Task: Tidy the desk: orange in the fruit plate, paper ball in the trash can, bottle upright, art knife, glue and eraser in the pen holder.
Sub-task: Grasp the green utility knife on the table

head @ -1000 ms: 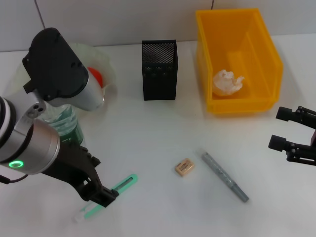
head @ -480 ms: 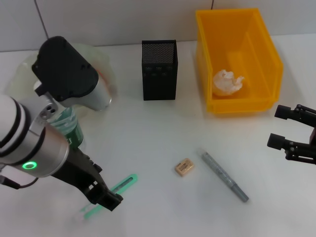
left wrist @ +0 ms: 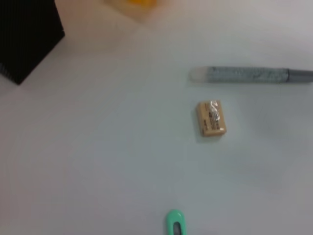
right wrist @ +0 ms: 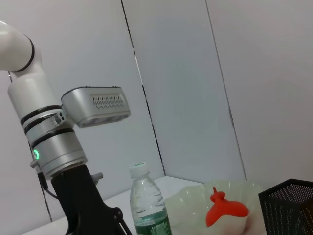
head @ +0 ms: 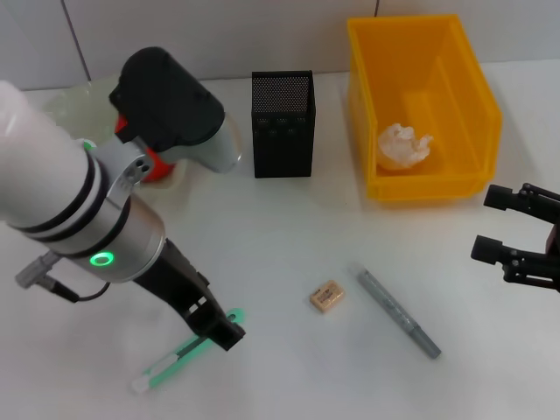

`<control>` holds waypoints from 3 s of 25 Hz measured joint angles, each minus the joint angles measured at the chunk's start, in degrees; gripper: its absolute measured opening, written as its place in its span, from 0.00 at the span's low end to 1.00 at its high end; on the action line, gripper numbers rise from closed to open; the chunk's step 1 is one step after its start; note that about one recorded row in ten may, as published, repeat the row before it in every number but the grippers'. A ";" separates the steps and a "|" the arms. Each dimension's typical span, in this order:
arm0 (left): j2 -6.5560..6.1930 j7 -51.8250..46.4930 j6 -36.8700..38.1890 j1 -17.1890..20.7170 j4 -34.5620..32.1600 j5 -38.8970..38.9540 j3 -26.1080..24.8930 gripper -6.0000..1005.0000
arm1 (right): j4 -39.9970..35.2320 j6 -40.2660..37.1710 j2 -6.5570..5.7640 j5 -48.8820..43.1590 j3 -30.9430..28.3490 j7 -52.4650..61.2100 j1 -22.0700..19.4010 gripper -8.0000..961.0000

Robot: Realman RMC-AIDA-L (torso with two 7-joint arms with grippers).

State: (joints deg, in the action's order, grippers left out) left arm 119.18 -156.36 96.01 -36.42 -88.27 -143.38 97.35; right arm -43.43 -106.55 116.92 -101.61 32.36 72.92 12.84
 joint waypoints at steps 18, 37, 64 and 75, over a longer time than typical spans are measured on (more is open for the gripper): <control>0.00 0.63 -4.97 -3.72 7.45 0.73 4.01 0.76 | 0.02 0.30 -0.03 -0.08 -0.81 -0.15 -0.72 0.84; 0.00 1.60 -7.63 -6.18 15.75 0.46 4.10 0.73 | 0.15 0.36 -0.03 -0.16 -0.73 -0.15 -0.71 0.84; 0.00 2.10 -8.83 -6.54 18.06 -1.21 6.35 0.69 | 0.14 0.39 -0.02 -0.79 -0.81 -0.15 -0.71 0.83; 0.00 2.15 -8.58 -6.85 18.05 -1.14 7.12 0.67 | 0.19 0.38 -0.02 -0.79 -0.81 -0.20 -0.71 0.83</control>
State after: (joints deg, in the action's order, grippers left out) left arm 119.18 -154.21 87.43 -43.27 -70.23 -144.52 104.47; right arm -43.24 -106.17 116.89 -102.40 31.55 72.73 12.13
